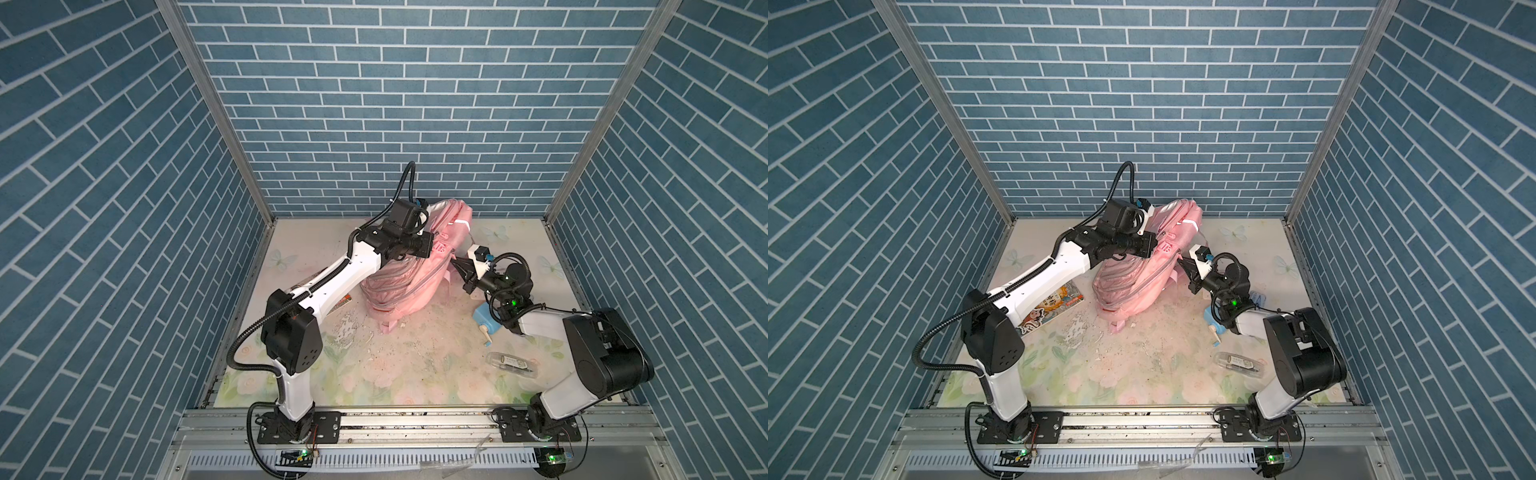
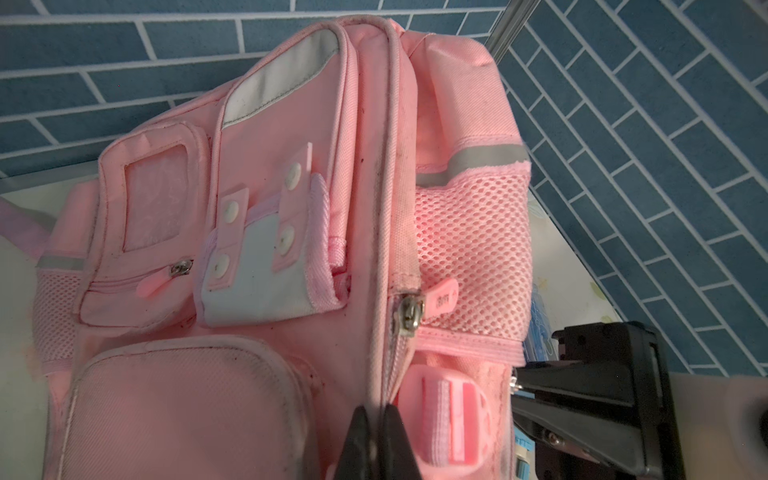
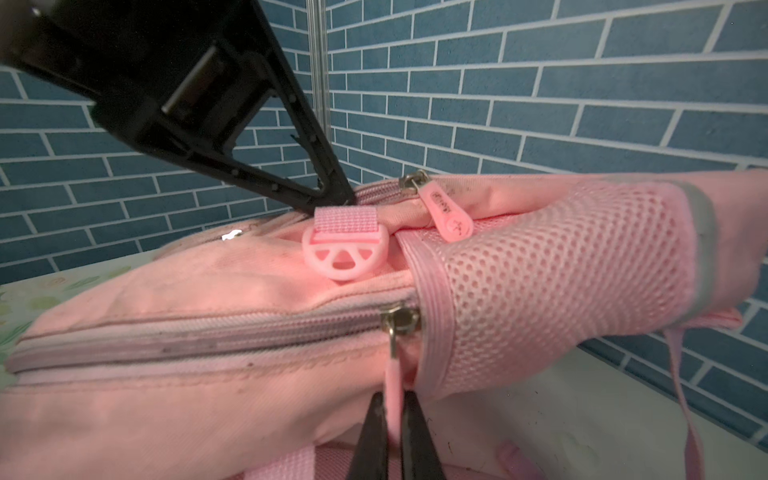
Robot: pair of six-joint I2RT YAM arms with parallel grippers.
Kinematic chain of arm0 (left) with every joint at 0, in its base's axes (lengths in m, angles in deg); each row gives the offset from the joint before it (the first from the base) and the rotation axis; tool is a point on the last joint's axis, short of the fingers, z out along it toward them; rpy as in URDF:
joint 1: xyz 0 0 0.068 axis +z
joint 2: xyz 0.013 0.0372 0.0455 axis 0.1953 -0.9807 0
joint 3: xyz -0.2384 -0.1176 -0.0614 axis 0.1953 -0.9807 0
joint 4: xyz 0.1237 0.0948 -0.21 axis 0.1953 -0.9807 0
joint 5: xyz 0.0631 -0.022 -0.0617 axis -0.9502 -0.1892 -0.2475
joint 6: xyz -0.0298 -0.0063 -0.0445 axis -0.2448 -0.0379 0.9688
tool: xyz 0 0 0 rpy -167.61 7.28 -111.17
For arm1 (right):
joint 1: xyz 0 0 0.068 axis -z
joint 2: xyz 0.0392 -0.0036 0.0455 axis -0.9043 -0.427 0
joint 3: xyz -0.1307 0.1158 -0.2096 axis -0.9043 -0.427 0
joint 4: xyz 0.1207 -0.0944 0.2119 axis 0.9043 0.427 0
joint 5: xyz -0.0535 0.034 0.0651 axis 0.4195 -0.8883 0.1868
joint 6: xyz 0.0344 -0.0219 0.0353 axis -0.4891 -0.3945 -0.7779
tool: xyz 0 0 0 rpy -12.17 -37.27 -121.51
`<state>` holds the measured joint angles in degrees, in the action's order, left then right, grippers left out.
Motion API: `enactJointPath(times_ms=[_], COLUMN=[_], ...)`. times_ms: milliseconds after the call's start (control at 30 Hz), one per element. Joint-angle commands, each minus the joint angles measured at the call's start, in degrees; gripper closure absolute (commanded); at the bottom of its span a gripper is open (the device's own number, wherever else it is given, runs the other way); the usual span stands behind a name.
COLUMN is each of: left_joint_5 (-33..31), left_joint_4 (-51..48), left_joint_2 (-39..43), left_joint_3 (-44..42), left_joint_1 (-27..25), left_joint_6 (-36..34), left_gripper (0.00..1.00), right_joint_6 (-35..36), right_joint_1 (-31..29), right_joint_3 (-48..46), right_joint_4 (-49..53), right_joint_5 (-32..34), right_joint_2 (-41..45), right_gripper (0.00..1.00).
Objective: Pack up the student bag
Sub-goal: 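Grasp the main zipper pull with the right gripper while the left gripper holds the bag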
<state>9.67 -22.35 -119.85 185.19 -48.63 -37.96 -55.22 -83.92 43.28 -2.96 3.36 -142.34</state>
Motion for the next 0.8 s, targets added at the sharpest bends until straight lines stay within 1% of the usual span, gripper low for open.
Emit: enactJointPath(times_ms=[0, 133, 267, 400, 467, 600, 700, 767], left_joint_5=[-1.61, -3.17, -5.3, -5.7, -5.49, -5.22, -5.47, -5.45], left_joint_4=[7.83, 10.97, 14.24, 18.24, 19.07, 18.17, 15.9, 12.9], left_joint_2=[2.79, 2.76, 2.95, 2.29, 1.55, 0.43, 0.57, 0.46], left_joint_3=[3.15, 2.32, 1.13, 0.29, 0.59, 1.57, 1.6, 2.53], left_joint_1=[0.38, 0.49, 0.45, 0.32, 0.08, 0.06, 0.08, 0.15], left_joint_6=[3.7, 7.51, 10.66, 14.15, 14.93, 14.66, 11.84, 8.7], left_gripper=[1.0, 1.0, 1.0, 1.0, 1.0, 1.0, 1.0, 0.98], right_joint_6=[6.7, 12.38, 13.47, 15.01, 13.33, 8.68, 6.2, 5.94], right_joint_1=[-1.61, -5.09, -8.35, -12.55, -13.5, -13.63, -13.67, -13.13], right_joint_3=[0.79, 1.36, -0.1, 1.48, 1.66, -0.23, -1.25, -1.82], right_joint_4=[7.94, 19.05, 23.08, 29.93, 30.12, 26.09, 25.27, 25.23], right_joint_5=[-1.49, -0.95, 1.9, 2.92, 3.43, 5.19, 8.07, 8.35], right_joint_2=[4.46, 7.86, 11.15, 10.92, 10.27, 11.03, 12.23, 12.61], right_gripper=[1.0, 1.0, 1.0, 1.0, 1.0, 1.0, 1.0, 1.0])
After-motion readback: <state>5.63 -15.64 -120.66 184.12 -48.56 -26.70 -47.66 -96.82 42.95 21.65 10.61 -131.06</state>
